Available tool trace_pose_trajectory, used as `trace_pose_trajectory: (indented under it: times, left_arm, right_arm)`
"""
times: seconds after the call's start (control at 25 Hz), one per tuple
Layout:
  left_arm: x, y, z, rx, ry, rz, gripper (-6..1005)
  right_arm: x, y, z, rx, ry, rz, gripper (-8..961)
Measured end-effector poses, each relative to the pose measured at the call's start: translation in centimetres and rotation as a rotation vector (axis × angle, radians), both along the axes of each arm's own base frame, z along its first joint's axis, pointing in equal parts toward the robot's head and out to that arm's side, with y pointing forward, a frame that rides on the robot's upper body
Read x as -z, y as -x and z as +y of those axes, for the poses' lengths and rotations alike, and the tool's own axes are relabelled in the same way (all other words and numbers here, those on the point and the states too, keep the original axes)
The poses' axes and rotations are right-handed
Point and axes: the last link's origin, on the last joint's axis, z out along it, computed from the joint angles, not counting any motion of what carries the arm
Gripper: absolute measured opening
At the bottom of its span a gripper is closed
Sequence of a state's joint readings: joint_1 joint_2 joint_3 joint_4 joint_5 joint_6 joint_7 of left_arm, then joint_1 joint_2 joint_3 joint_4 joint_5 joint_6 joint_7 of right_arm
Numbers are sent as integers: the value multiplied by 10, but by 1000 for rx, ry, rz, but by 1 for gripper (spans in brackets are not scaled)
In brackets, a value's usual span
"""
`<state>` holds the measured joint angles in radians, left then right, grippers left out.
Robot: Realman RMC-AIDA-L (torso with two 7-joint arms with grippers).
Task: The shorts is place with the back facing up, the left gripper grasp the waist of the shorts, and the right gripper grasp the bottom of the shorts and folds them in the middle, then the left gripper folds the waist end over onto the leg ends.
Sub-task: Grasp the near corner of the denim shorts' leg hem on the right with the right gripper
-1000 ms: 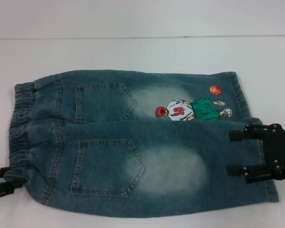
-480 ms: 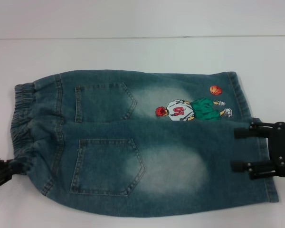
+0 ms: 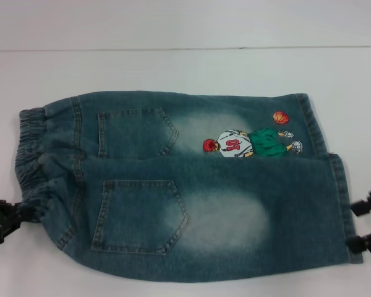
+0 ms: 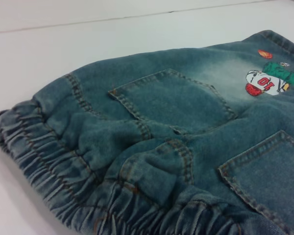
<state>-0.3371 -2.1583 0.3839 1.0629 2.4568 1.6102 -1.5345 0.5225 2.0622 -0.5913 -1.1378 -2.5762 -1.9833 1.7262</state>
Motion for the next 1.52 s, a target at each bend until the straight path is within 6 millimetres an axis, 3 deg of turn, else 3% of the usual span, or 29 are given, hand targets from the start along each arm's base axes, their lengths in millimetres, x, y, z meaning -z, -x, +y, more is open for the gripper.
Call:
trace_pose_trajectory:
  times: [0.28,0.44,0.76,1.2,1.52]
  left_arm:
    - [0,1,1,2,8,10,86]
    - [0,2,0,-3,6,11,85]
    - [5,3,-1,-5,5,2,82]
    - [5,4,3,-1,-9,12,81]
    - [4,3,5,4,-12,19,81]
  right_arm:
    - [5,1,6,109,145,-282,923]
    - [10,1,7,150,182,-357,919]
    - [28,0,8,166,208,-340,911]
    - [40,-3,14,174,199,-354,907]
    - [43,5,18,137,193,-293,904]
